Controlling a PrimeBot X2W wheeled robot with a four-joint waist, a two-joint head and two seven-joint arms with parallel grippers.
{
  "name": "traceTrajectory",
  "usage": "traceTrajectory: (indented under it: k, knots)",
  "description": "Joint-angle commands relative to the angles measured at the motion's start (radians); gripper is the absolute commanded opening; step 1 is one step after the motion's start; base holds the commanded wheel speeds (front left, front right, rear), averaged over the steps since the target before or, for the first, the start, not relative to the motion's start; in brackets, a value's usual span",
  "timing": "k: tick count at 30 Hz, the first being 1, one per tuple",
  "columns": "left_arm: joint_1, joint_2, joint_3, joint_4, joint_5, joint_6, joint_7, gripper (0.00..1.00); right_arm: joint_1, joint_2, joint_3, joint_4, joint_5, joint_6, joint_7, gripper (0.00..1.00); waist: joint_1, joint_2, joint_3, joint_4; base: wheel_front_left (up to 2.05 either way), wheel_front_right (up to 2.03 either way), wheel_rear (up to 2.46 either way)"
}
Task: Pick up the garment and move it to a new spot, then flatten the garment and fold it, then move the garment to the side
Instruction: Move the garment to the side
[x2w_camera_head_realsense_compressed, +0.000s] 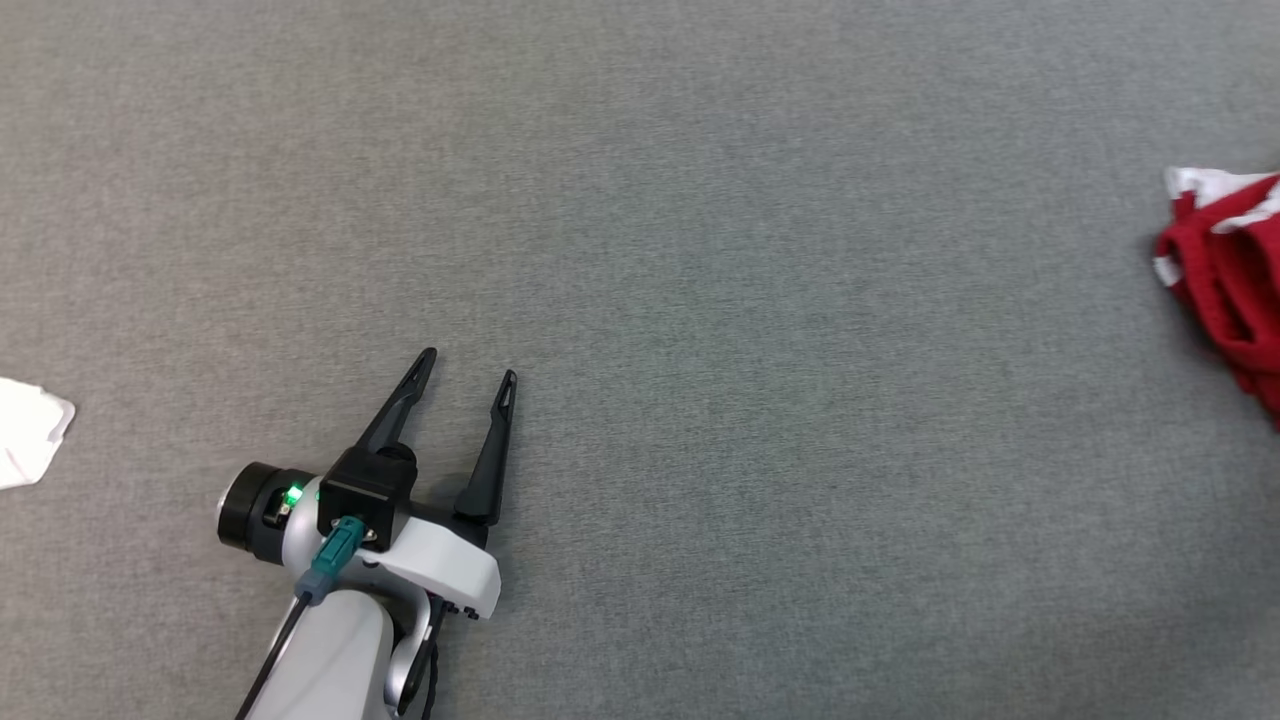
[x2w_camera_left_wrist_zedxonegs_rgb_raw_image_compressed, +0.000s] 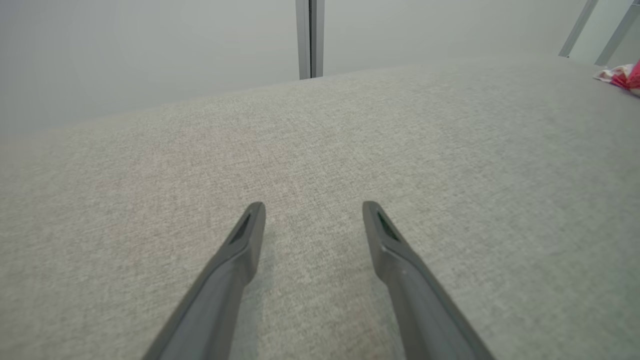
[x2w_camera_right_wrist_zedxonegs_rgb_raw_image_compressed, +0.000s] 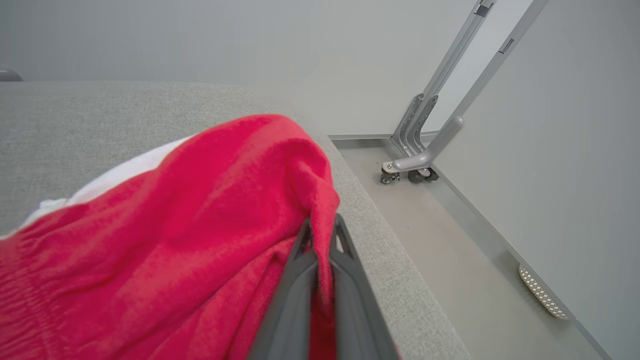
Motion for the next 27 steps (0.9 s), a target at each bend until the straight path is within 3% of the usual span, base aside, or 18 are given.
traceTrajectory:
  k: [1, 3, 4, 6, 13, 18, 27]
  knots:
    - [-0.018, 0.006, 0.003, 0.001, 0.000, -0.005, 0.000, 1.00, 0.008, -0.017, -0.051, -0.003, -0.037, 0.000, -0.005, 0.00, 0.0000, 0.0000, 0.007, 0.018, 0.00, 0.00, 0.00]
    - [-0.018, 0.005, 0.000, 0.002, 0.003, -0.008, 0.000, 1.00, 0.012, -0.024, -0.116, -0.021, -0.090, 0.000, -0.005, 0.00, 0.0000, 0.0000, 0.005, 0.026, 0.00, 0.00, 0.00]
    - [-0.020, 0.005, 0.000, 0.002, 0.004, -0.010, 0.000, 1.00, 0.013, -0.024, -0.148, -0.029, -0.118, 0.000, -0.005, 0.39, 0.0000, 0.0000, 0.006, 0.028, 0.00, 0.00, 0.00]
    - [-0.022, 0.004, 0.000, 0.006, 0.007, -0.010, 0.000, 1.00, 0.014, -0.018, -0.216, -0.064, -0.167, 0.000, -0.005, 1.00, 0.0000, 0.0000, 0.006, 0.032, 0.00, 0.00, 0.00]
    - [-0.011, 0.001, 0.005, 0.026, -0.008, 0.000, 0.000, 1.00, -0.010, 0.043, -0.383, -0.103, -0.335, 0.000, -0.004, 1.00, 0.0000, 0.0000, -0.025, 0.042, 0.00, 0.00, 0.00]
    - [0.007, 0.000, 0.022, 0.032, -0.023, 0.015, 0.000, 1.00, 0.002, 0.137, -0.284, -0.195, -0.236, 0.000, -0.004, 1.00, 0.0000, 0.0000, -0.067, 0.048, 0.00, 0.00, 0.00]
    - [0.061, -0.001, 0.055, 0.067, -0.049, 0.042, 0.000, 1.00, 0.216, 0.297, -0.007, -0.377, -0.047, 0.000, -0.004, 1.00, 0.0000, 0.0000, -0.180, 0.064, 0.00, 0.00, 0.00]
